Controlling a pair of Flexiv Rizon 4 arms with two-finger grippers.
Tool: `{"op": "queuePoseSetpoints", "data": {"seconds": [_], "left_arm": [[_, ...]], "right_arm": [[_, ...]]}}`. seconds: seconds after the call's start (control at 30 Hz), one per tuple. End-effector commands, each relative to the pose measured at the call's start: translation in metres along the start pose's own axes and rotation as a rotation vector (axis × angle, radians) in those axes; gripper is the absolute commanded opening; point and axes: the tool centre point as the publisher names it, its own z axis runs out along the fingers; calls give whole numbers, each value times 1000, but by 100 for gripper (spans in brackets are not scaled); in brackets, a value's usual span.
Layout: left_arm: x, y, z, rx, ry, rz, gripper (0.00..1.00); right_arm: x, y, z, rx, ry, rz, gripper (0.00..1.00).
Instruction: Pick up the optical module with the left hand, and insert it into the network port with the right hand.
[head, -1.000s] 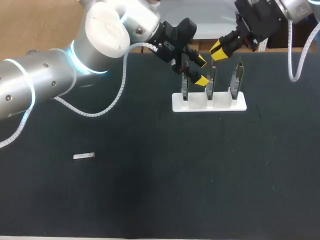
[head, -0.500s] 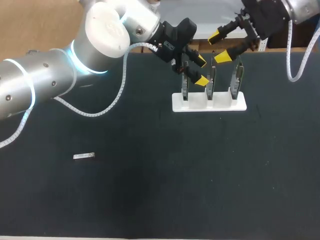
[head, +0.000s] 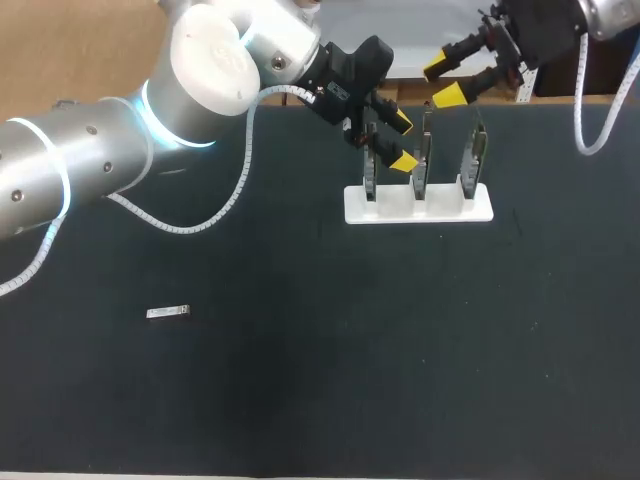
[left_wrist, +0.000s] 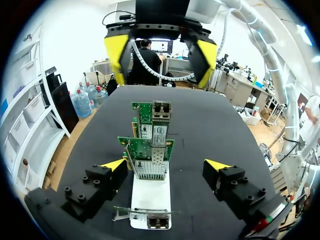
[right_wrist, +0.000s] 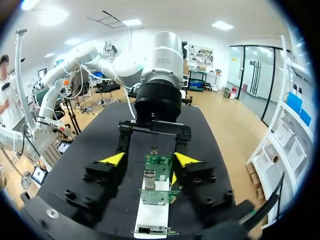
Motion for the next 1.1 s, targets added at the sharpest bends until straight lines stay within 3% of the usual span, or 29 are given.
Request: {"op": "queuePoseSetpoints", "data": {"seconds": [0.03, 1.1], "left_arm": [[-1, 2, 0, 4, 5, -2, 100], [-1, 2, 0, 4, 5, -2, 100]], "right_arm": [[-2, 0, 1, -1, 8, 0, 0], [14, -4, 12, -32, 54, 31, 0]]}}
